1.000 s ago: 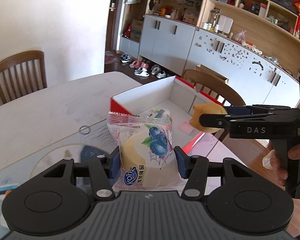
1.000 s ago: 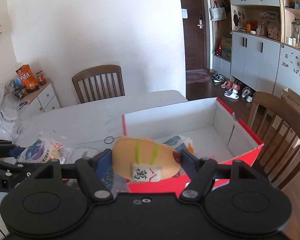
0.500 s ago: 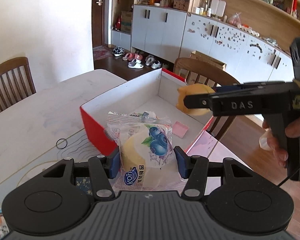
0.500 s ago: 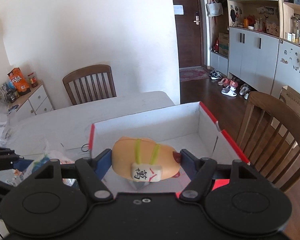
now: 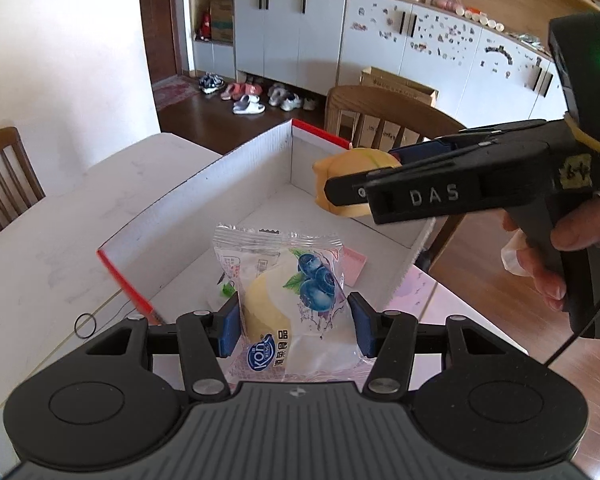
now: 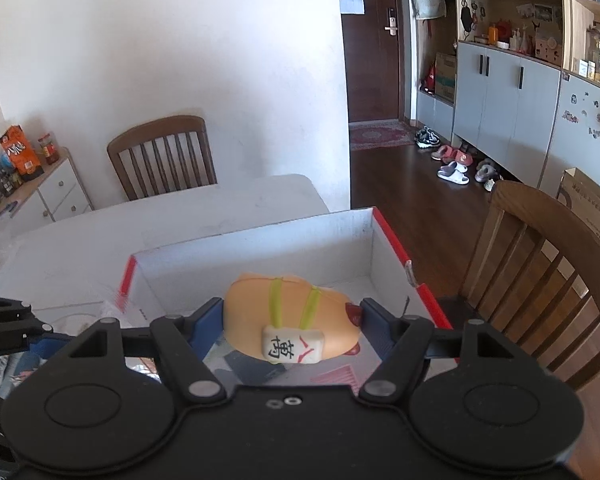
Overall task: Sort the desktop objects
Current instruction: 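Carry the bread bun and yellow plush into the red box with both grippers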
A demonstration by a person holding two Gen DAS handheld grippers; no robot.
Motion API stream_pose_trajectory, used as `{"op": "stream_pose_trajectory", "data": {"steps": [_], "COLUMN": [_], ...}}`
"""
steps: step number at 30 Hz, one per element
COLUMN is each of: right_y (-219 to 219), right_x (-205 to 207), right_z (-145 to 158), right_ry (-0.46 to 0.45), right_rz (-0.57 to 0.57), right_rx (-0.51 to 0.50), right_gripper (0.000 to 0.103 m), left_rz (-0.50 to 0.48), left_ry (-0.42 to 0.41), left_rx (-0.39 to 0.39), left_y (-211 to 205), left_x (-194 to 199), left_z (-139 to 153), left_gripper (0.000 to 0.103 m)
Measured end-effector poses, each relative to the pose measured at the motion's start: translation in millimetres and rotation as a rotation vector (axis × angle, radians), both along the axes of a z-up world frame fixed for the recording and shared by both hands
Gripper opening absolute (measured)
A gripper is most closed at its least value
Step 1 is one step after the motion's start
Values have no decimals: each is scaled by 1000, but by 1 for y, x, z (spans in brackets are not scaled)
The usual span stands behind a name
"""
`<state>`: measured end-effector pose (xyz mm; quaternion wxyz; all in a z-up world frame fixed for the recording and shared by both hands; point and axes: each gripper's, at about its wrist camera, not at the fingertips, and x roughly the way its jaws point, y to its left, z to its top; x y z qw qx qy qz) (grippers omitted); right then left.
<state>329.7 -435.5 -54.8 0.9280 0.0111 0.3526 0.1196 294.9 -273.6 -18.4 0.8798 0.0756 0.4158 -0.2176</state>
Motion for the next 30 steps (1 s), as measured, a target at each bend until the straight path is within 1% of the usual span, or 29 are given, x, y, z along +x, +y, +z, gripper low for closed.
{"op": "stream_pose_trajectory", "data": {"steps": [4, 10, 13, 18, 24, 25, 26, 28, 30], "right_y": [-3, -13, -12, -14, -7, -3, 0, 3, 7], "right_x": [14, 38, 48, 63, 73, 72, 72, 72, 70], "right_z": [-10, -25, -31, -48, -67, -67, -68, -71, -74], "right_ry": [22, 78, 96, 149, 219, 215, 221, 246, 268], "right_rz": [-2, -36, -30, -32, 5, 19, 35, 47, 67], "right_rx": [-24, -12, -24, -36, -76, -99, -108, -95, -101], "right_gripper": [73, 73, 73, 73, 73, 73, 73, 73, 73], "left_rz": [-1, -23, -53, -75, -93, -94, -93, -79, -73], "left_ry": [37, 70, 88, 118, 156, 167, 175, 196, 210], "left_rx": [17, 57, 69, 105, 127, 135, 131, 109, 114], "left_y": [-8, -18, -19, -30, -35, -35, -34, -30, -26], "left_x": [22, 47, 53, 58, 63, 64, 64, 67, 71], "left_z": [-8, -21, -28, -41, -52, -54, -56, -58, -62], "left_gripper": [54, 54, 54, 54, 54, 54, 54, 54, 54]}}
